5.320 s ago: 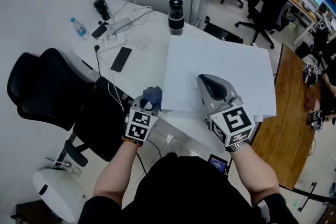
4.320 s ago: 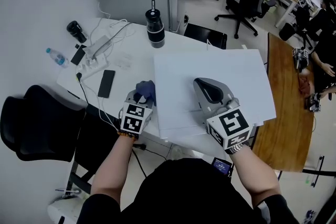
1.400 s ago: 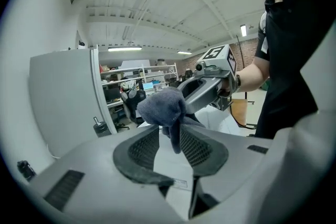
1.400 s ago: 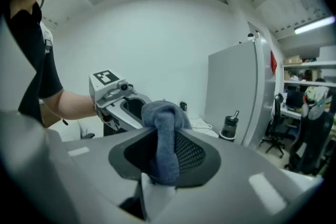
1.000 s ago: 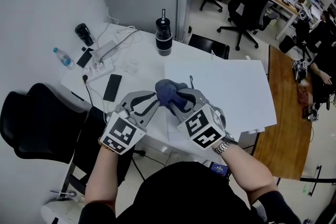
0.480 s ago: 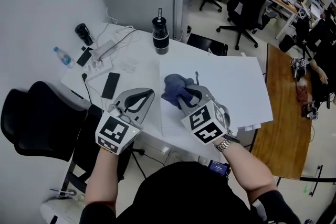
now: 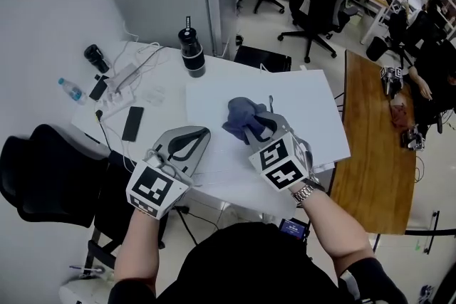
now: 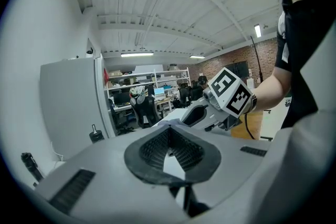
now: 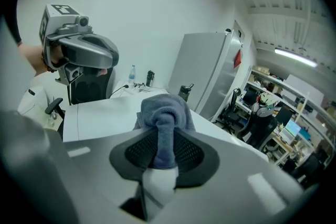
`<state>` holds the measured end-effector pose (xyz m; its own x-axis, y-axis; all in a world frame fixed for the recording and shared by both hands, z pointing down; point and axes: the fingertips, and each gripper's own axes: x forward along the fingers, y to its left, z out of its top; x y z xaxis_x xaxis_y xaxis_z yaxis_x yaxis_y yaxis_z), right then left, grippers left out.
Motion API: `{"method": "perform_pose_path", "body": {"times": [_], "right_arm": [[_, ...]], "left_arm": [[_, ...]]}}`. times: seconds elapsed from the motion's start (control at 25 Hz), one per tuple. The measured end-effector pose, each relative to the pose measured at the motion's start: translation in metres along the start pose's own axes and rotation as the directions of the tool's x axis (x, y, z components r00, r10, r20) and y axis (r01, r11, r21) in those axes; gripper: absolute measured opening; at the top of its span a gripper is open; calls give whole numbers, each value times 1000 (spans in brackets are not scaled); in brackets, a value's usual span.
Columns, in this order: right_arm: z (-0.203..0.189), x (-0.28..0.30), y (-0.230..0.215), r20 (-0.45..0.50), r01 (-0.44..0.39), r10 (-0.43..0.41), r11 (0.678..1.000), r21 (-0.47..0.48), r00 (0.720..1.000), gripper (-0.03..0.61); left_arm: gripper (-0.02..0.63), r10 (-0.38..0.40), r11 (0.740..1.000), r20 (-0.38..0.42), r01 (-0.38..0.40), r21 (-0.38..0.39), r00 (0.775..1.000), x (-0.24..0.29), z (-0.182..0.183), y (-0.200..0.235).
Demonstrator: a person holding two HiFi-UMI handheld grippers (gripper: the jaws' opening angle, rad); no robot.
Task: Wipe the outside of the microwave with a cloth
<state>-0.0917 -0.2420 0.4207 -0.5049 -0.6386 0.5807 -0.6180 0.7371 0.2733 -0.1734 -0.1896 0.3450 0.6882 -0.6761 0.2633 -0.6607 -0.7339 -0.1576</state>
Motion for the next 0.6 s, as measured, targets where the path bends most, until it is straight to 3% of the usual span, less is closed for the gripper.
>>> {"method": "perform_pose_path", "body": {"times": [0.6], "right_arm": [[-72,-56,-90,-13,63,-62,995,78,998,91]], "left_arm": [[5,-151,988,-28,149,-44,988,100,45,-98]]}}
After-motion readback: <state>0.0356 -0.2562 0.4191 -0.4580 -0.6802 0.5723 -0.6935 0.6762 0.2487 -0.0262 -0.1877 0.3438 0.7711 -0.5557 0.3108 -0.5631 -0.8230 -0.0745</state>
